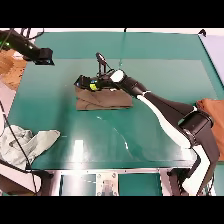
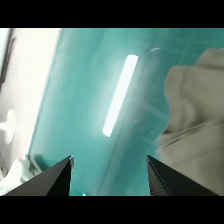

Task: Fold the shirts.

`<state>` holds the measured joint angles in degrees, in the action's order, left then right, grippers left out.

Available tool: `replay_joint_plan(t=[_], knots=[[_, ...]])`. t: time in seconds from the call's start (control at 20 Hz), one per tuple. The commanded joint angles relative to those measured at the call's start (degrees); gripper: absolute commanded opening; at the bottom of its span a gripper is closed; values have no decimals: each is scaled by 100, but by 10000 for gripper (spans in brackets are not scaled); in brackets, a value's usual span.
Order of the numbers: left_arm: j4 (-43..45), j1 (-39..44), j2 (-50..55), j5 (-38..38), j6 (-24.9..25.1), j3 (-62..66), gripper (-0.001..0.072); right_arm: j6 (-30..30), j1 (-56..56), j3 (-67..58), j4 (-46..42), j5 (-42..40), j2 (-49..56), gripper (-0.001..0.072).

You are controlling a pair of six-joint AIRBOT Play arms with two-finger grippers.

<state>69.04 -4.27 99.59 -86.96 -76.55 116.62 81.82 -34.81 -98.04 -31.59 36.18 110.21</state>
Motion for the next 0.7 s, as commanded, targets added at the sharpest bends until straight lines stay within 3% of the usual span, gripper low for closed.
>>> replay_joint_plan(t=[0.0,0.1,0.2,0.25,0.3,0.4,0.65], knots=[[7,-83,-4,-52,164,-109,32,26,671,-7,-450,890,-111,520],[-2,-83,-4,-20,164,-109,32,105,1598,-4,-916,2011,-437,449],[4,-83,-4,13,162,-109,32,205,2452,7,-1443,2951,-636,452],[4,-83,-4,24,162,-109,32,203,2841,70,-1576,3316,-678,464],[4,-83,-4,44,162,-109,32,201,3152,164,-1593,3543,-671,558],[4,-83,-4,81,157,-109,32,153,3558,599,-1578,3571,-651,613],[4,-81,-4,68,138,-109,32,-85,3279,918,-1353,3534,-17,613]])
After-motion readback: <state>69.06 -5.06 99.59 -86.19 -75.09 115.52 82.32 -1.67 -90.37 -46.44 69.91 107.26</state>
